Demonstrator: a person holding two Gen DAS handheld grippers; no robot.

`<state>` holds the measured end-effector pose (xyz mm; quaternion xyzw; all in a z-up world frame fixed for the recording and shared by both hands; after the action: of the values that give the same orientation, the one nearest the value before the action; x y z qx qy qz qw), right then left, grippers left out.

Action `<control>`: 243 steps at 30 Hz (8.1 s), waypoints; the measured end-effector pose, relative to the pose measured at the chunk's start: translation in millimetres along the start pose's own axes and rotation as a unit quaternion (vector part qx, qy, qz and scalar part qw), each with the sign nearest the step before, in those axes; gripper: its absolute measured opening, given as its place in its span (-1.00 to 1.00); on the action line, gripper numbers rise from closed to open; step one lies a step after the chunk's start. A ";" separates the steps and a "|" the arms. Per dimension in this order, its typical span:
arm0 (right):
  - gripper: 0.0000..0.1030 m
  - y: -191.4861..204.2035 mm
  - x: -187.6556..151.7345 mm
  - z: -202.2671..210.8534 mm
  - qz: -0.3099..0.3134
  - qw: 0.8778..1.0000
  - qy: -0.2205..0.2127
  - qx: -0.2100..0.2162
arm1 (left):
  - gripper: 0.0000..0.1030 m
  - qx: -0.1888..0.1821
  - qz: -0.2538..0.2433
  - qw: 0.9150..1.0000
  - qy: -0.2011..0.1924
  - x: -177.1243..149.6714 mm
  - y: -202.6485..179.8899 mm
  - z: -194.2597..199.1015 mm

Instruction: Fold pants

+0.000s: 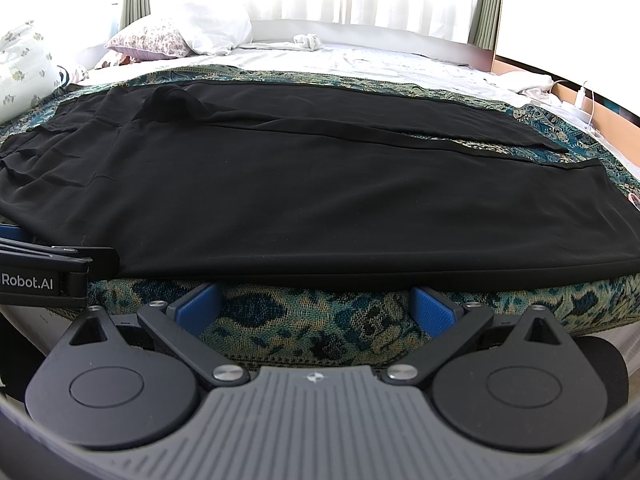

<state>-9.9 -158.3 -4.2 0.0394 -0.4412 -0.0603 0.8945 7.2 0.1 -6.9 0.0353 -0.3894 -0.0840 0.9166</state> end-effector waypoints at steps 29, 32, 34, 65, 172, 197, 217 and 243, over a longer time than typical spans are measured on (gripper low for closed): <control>1.00 1.1 7.5 -0.2 0.015 1.000 0.022 0.004 | 1.00 0.019 0.007 1.000 0.008 3.5 -5.5 -0.2; 1.00 -4.7 19.4 3.2 0.002 0.999 0.048 0.020 | 1.00 0.016 0.015 1.000 0.021 12.4 -4.8 4.9; 1.00 -11.3 30.6 8.1 -0.022 0.997 0.058 0.039 | 0.99 0.003 0.021 1.000 0.022 19.9 2.0 10.4; 0.96 -93.0 256.8 -80.1 -0.145 0.989 -0.024 -0.021 | 0.99 0.072 0.116 0.991 0.009 204.2 224.9 -83.6; -0.93 -280.1 234.1 -87.3 -0.339 0.936 0.021 -0.094 | -0.99 0.181 0.271 0.945 0.005 151.3 273.9 -44.6; -0.92 -281.5 116.8 -7.9 -0.286 0.950 0.000 -0.125 | -0.98 0.212 0.255 0.942 0.046 23.5 246.1 6.5; -0.55 -271.7 107.7 9.8 -0.221 0.960 -0.047 -0.167 | -0.70 0.254 0.168 0.952 -0.008 33.9 205.0 15.0; 0.65 -330.4 105.7 -48.9 -0.234 0.915 -0.086 -0.318 | -0.22 0.099 -0.004 0.995 -0.004 49.6 30.8 -45.2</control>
<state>68.5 -499.5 8.1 -0.1506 -0.4519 -0.4081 0.7788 77.5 21.4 0.8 0.1266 -0.3995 -0.0486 0.9067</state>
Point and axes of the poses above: each gripper's, at about its wrist camera, not at the fingertips, and z roughly against the way its jaws point, y to its left, x to its top, the point moved 1 cm from there along -z, roughly the way its jaws point, and after that the axes turned 11 degrees about -z, right-handed, at the moved point
